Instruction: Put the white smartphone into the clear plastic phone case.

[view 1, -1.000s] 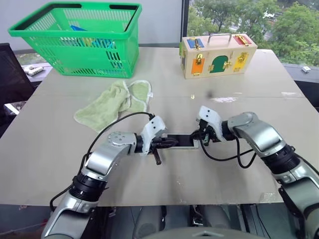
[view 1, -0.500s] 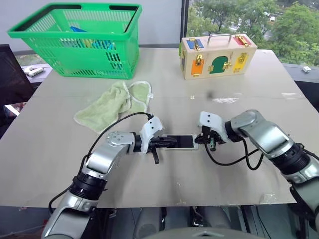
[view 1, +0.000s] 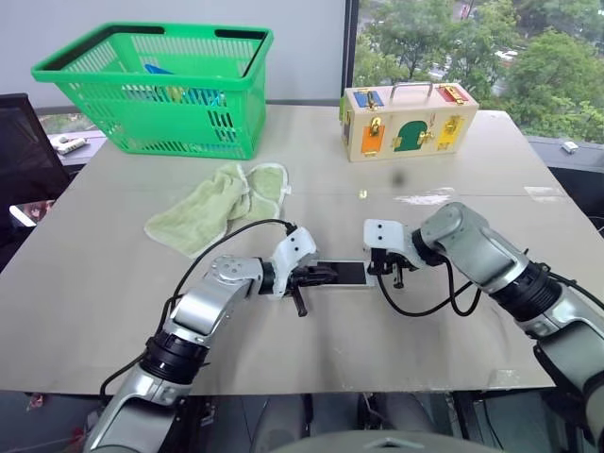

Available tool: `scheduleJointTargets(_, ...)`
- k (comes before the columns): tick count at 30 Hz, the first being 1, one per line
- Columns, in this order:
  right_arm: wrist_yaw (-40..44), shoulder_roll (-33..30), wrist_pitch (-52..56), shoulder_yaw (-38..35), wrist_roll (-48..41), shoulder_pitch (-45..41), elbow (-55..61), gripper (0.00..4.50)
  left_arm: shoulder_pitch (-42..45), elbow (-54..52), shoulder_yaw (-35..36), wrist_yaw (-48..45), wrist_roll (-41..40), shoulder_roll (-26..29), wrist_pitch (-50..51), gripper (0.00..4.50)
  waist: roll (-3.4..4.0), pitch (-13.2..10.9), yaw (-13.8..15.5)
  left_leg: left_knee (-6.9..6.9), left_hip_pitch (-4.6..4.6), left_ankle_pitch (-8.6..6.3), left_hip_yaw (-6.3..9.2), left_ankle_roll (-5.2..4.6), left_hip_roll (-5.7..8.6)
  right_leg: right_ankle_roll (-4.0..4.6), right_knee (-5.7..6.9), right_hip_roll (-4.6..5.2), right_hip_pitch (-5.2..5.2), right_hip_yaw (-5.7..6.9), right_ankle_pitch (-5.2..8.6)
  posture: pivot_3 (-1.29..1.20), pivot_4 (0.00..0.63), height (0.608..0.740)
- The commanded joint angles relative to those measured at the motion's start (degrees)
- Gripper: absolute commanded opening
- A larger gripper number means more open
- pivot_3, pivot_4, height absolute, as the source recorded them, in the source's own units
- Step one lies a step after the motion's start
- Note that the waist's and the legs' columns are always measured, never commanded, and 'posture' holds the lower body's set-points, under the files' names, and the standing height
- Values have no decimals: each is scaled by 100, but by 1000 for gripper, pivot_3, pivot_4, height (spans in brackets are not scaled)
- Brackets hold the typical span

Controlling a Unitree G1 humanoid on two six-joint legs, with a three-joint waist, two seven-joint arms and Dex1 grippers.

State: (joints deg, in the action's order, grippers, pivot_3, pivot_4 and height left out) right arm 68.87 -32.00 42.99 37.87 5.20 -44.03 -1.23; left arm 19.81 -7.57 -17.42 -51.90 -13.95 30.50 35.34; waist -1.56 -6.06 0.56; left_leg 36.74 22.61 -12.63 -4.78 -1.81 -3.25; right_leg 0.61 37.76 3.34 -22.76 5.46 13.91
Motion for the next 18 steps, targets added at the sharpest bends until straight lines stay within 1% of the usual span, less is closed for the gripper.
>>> scheduleJointTargets(1, 233, 230, 99, 1041, 293, 610, -877, 122, -30, -346, -98, 134, 24, -74, 189, 0, -3, 4, -10, -20, -23, 0, 0, 1, 2, 0, -7, 7, 10, 1, 0, 0, 150, 740)
scheduleJointTargets(4, 327, 303, 58, 1021, 389, 678, -922, 122, -68, -470, -117, 224, 23, -109, 308, 0, 2, 3, -23, -46, -82, -9, 13, 15, 7, -1, -13, 28, 38, 20, 1, 0, 150, 740)
scheduleJointTargets(9, 431, 385, -41, 1101, 554, 781, -1083, 122, -106, -445, -116, 299, 37, -139, 332, 0, 17, 12, -32, -55, -91, -23, 38, 39, 6, 8, -15, 26, 35, 45, 6, 0, 150, 740)
scheduleJointTargets(12, 356, 468, -106, 931, 561, 821, -1151, 122, -119, -354, -40, 281, 1, -104, 309, 0, 24, 19, -47, -61, -92, -28, 43, 46, 5, 15, -19, 26, 35, 50, 10, 0, 150, 740)
scheduleJointTargets(13, 334, 497, -142, 799, 486, 850, -1104, 122, -115, -301, -23, 265, 1, -89, 279, 0, 24, 19, -58, -64, -94, -29, 48, 48, 5, 16, -22, 26, 35, 54, 11, 0, 150, 740)
scheduleJointTargets(18, -84, 882, -575, -469, -166, 1184, -616, 122, -117, 294, 257, 111, -70, -13, -38, 0, 35, 5, -122, -86, -84, -30, 61, 50, 4, 16, -41, 28, 21, 71, 11, 0, 150, 740)
